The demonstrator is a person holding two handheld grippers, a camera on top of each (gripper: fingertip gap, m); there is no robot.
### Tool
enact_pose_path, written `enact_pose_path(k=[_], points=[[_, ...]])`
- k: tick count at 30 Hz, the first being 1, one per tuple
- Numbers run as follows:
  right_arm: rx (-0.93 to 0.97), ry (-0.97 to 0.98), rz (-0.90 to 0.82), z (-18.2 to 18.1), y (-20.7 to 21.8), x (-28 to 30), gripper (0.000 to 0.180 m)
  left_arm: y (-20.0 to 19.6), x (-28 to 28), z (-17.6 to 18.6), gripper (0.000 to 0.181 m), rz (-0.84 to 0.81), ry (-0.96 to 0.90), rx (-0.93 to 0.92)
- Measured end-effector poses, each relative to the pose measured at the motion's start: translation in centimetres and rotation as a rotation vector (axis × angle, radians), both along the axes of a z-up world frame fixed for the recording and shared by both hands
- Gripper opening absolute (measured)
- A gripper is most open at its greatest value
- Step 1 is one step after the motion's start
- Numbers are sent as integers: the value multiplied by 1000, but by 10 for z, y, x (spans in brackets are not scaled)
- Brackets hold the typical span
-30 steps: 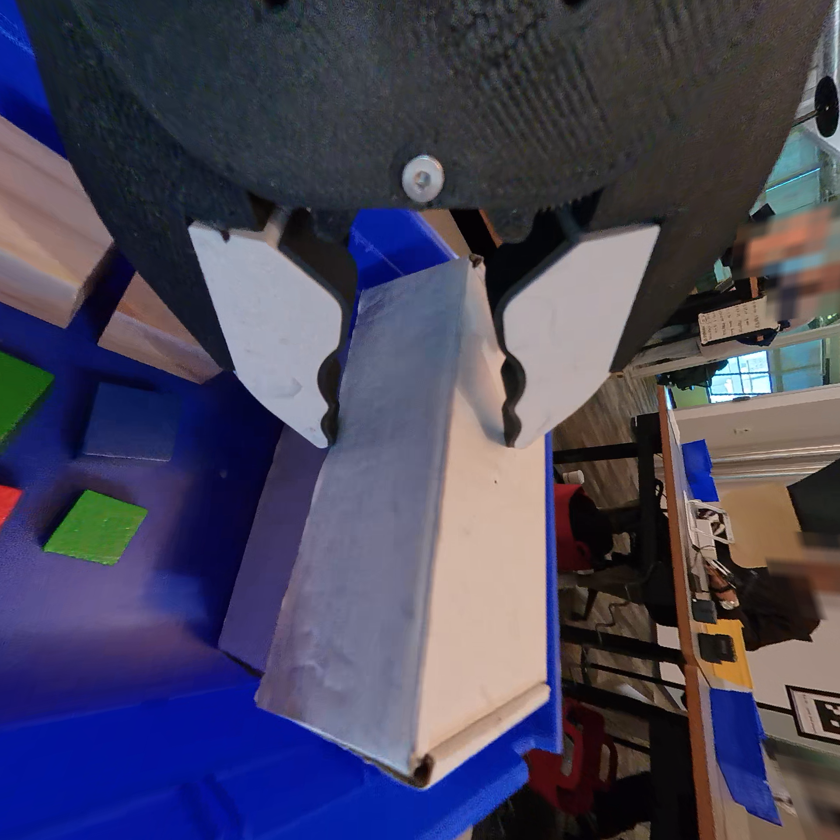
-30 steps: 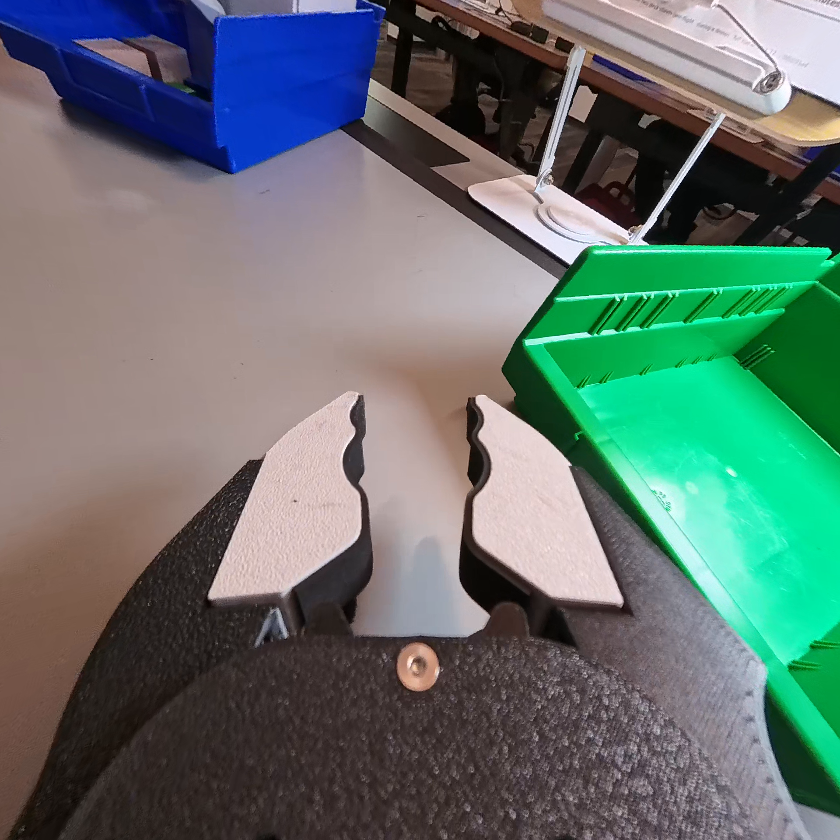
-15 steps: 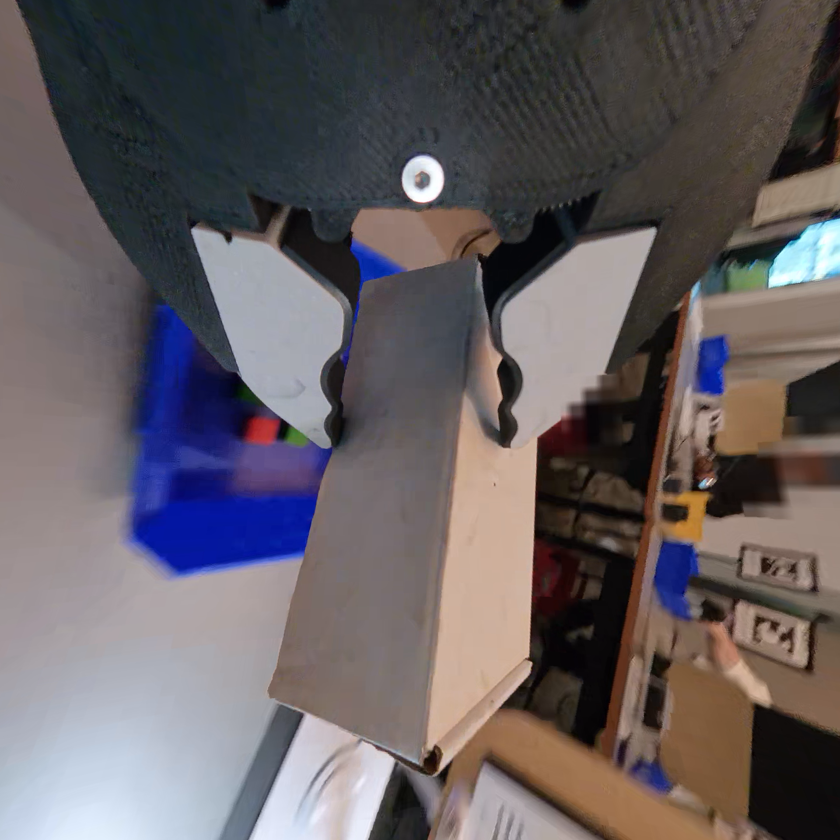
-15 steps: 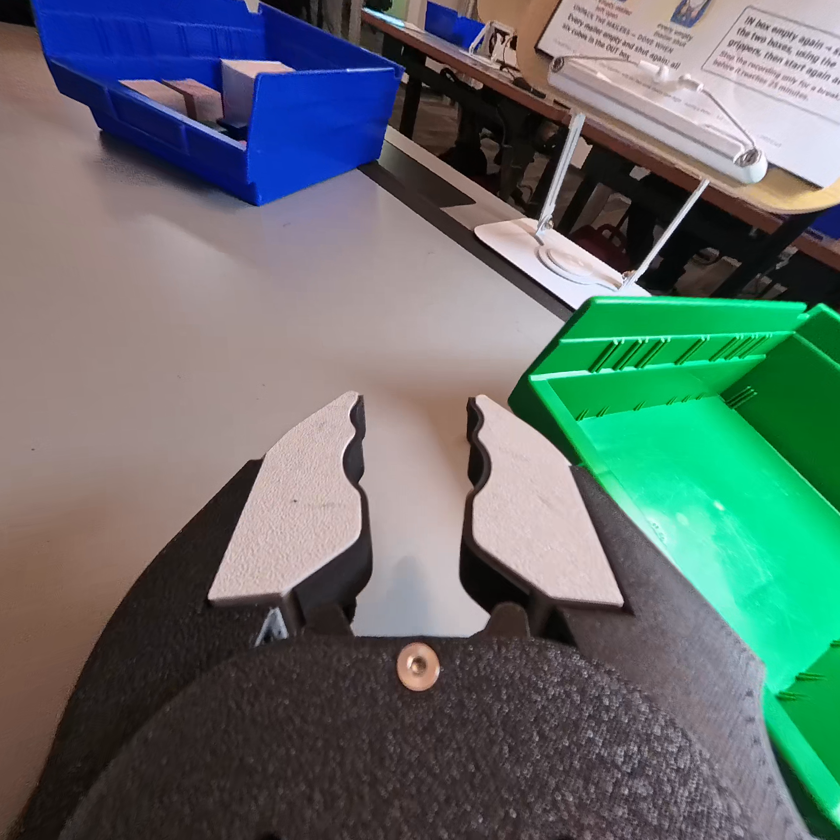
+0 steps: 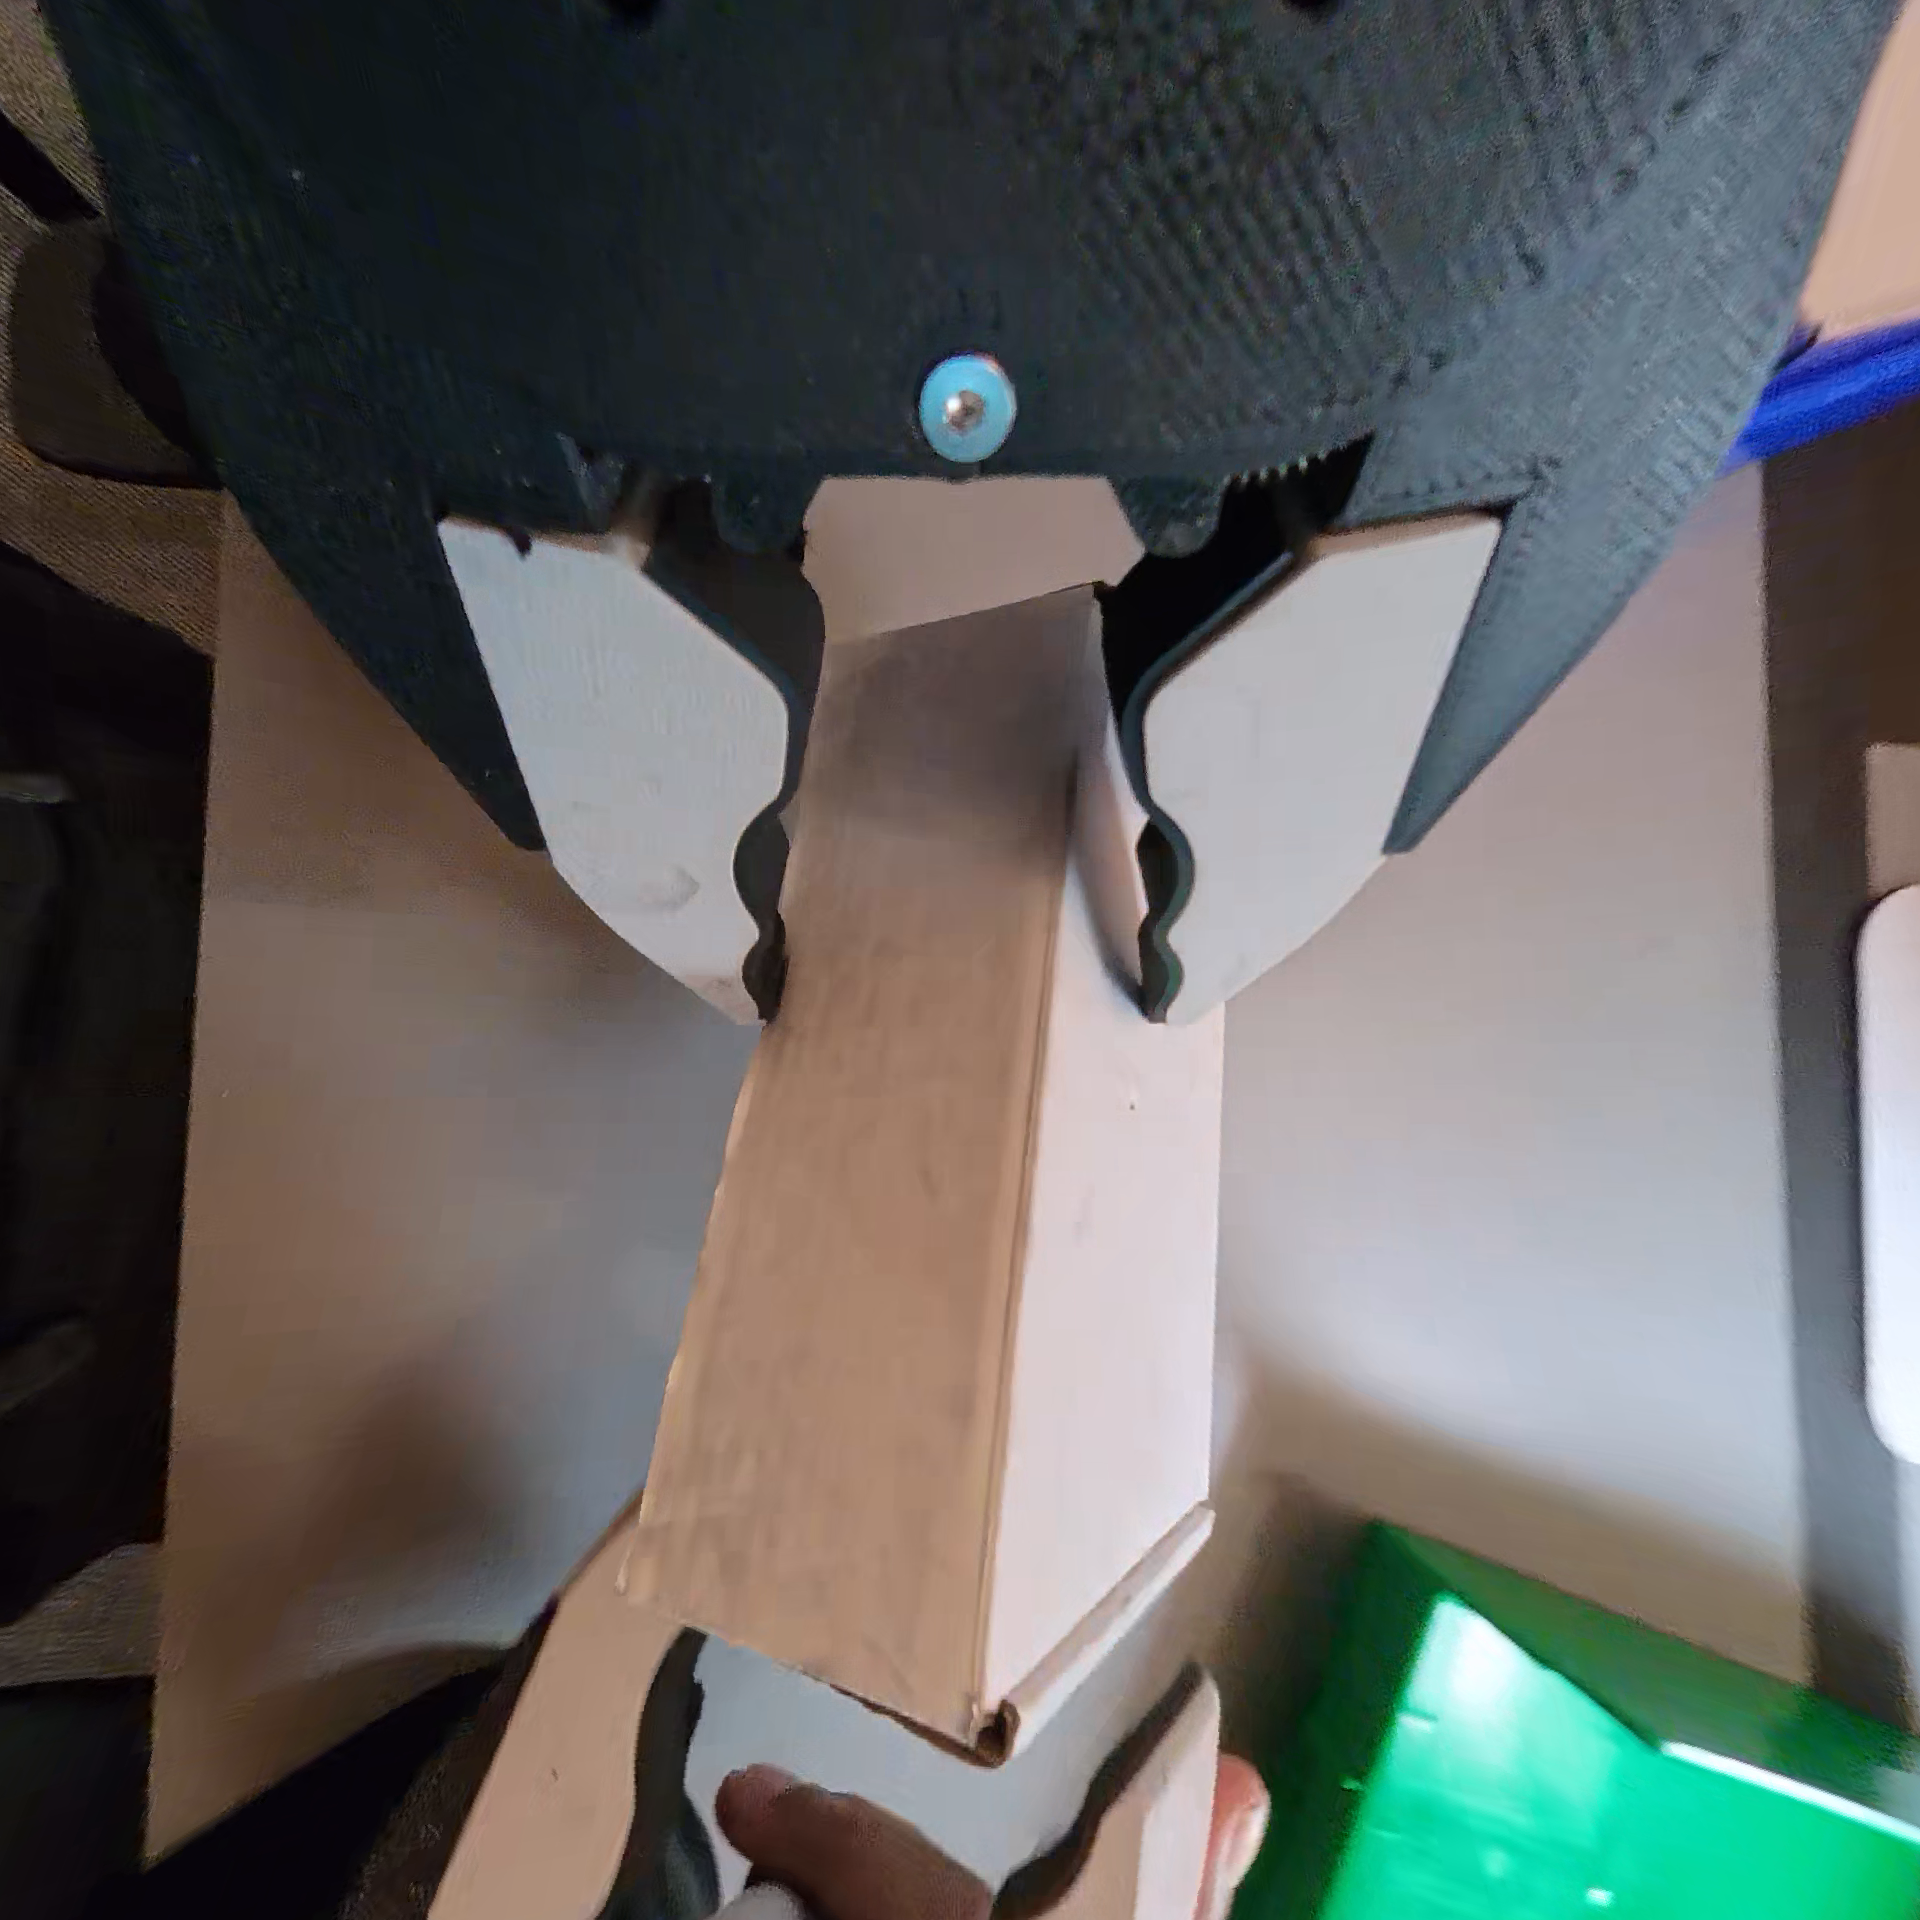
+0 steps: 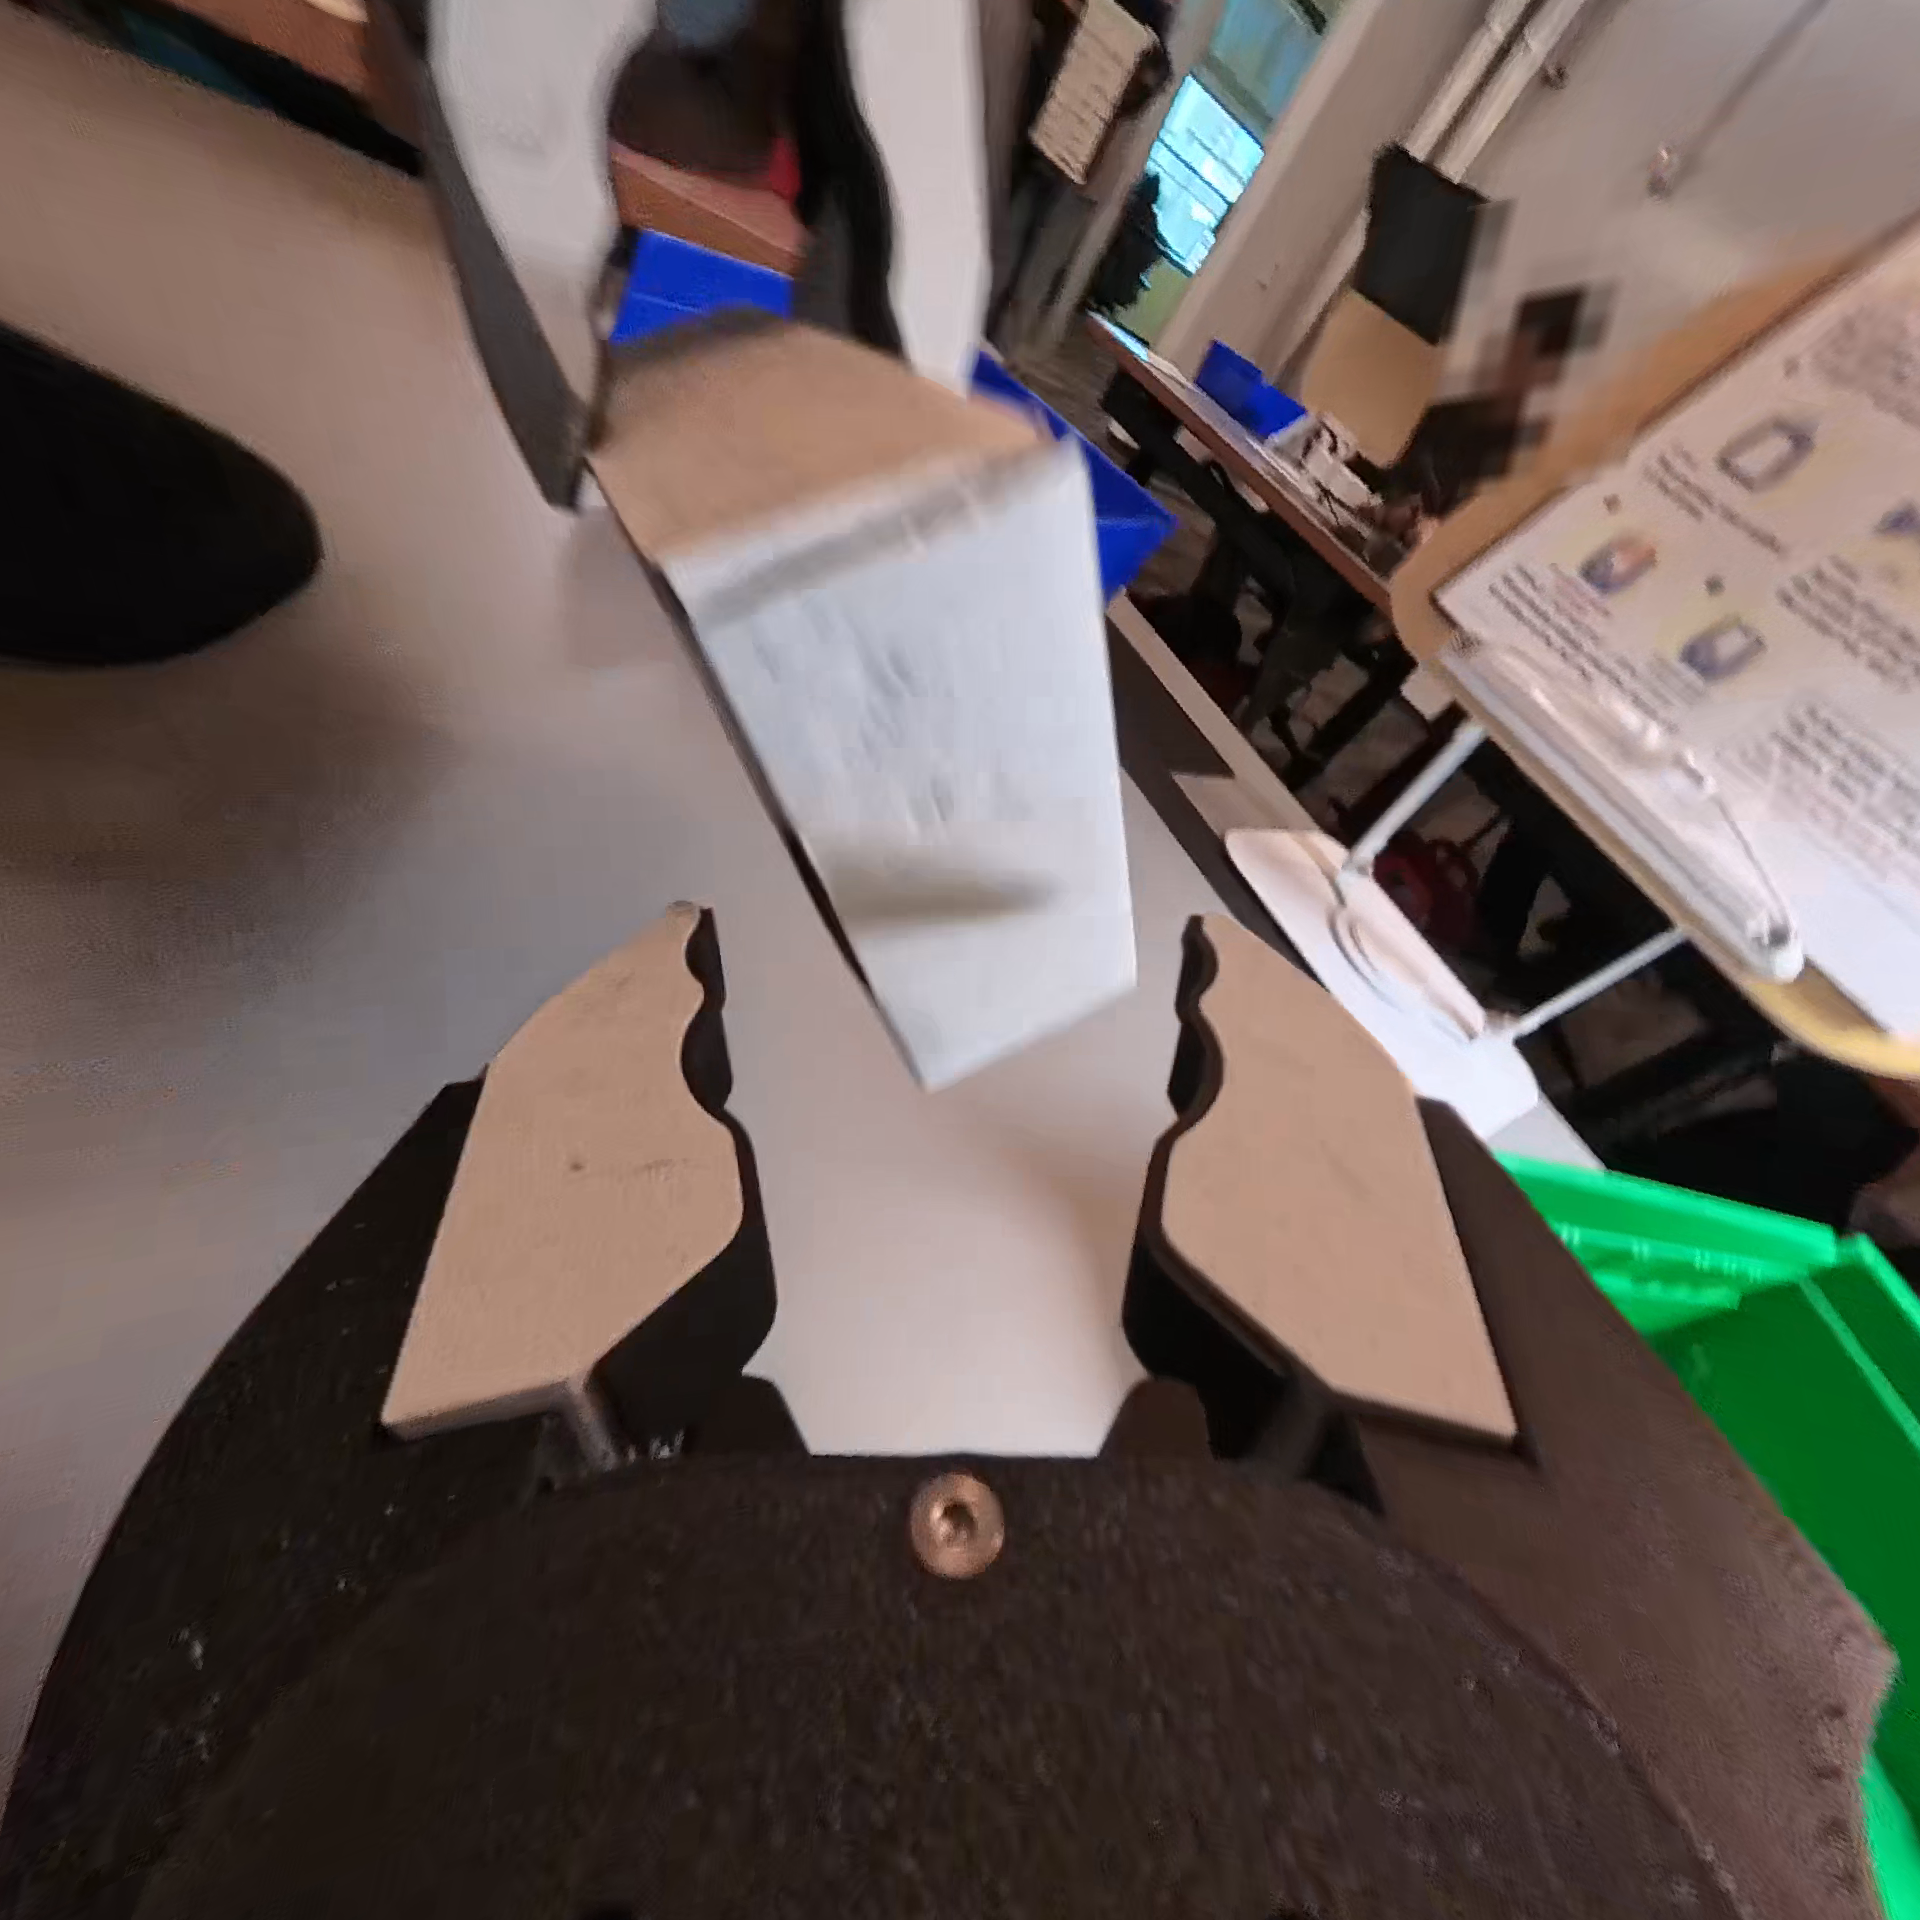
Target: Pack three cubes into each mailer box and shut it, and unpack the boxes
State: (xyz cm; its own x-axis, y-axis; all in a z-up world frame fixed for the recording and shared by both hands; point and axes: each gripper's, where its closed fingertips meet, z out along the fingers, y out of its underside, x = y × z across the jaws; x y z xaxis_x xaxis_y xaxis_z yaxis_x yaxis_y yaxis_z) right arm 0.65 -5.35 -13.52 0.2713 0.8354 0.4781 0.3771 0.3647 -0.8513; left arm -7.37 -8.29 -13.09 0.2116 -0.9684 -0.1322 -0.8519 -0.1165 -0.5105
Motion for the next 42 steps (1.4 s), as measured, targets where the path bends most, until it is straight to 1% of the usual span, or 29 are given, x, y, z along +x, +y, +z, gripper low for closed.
enact_pose_path(k=[3,4,5,8,11,13,14,16,19,21,23,25,27,29,30,33,37,42], points=[[74,-69,61,-9,-15,-8,85,-10,17,-14,66,-50,12,-100],[81,-81,68,-12,-17,-10,83,-15,22,-18,66,-71,6,-137],[80,-85,84,-15,-20,-11,78,-17,26,-20,66,-83,-1,-160],[-13,-89,116,-24,-20,-6,75,-16,32,-23,61,-104,-63,-158],[-172,-28,148,-31,-15,3,74,-9,29,-24,79,-52,-168,-160],[-234,-10,158,-37,-11,11,74,3,26,-23,89,0,-279,-99],[-253,-10,163,-40,-9,14,74,10,21,-24,90,37,-333,-57],[-273,-20,165,-47,-6,19,74,13,16,-29,93,79,-444,-71],[-296,-44,159,-55,-3,20,74,3,19,-49,96,55,-540,-96],[-336,-56,167,-61,-3,17,74,-1,26,-60,95,34,-570,-74],[-383,-54,165,-66,-4,14,74,3,33,-69,84,48,-570,-33],[-444,-67,131,-71,-2,13,75,10,34,-73,80,66,-565,3],[-467,-50,80,-66,3,16,74,12,31,-75,79,90,-560,-40],[-425,3,23,-45,9,20,75,13,29,-76,78,118,-560,-67],[-373,5,-13,-34,12,22,76,13,28,-77,78,125,-556,-67],[-143,-62,-86,-7,11,20,72,13,27,-77,77,136,-544,-74],[63,-190,-87,3,0,0,57,12,28,-77,76,143,-539,-94],[248,-324,-89,6,-2,-13,44,11,23,-77,75,170,-534,-128]])
